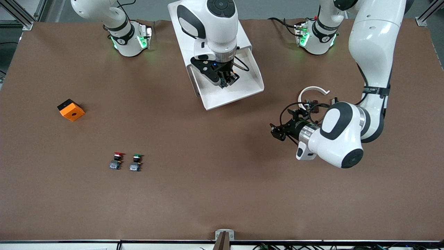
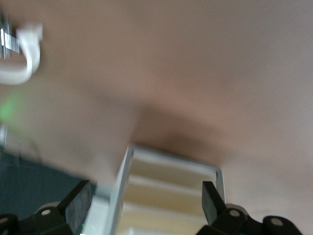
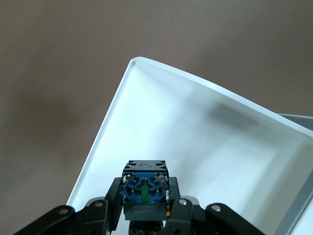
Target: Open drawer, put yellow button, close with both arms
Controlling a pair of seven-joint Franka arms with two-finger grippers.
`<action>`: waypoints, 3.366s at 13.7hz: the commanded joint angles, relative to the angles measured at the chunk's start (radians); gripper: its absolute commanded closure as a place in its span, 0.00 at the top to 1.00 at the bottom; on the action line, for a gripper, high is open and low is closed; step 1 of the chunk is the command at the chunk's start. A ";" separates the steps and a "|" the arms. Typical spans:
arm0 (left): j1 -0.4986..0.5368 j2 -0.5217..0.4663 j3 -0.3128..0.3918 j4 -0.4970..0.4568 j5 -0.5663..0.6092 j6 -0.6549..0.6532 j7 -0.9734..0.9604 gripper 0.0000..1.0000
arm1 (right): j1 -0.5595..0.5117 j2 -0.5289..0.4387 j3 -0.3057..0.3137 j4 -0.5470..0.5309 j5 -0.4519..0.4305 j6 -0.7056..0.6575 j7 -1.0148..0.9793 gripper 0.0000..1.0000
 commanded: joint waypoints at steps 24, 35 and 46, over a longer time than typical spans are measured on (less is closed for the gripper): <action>-0.142 -0.310 -0.004 -0.341 0.183 0.641 0.218 1.00 | -0.743 -0.145 -0.017 0.222 0.004 -0.524 -1.433 1.00; -0.359 -0.301 -0.006 -0.429 0.337 0.649 -0.096 1.00 | -0.945 -0.109 -0.018 0.208 -0.013 -0.521 -1.709 1.00; -0.525 -0.310 -0.006 -0.429 0.342 0.623 -0.276 1.00 | -1.012 -0.115 -0.017 0.207 -0.032 -0.537 -1.786 1.00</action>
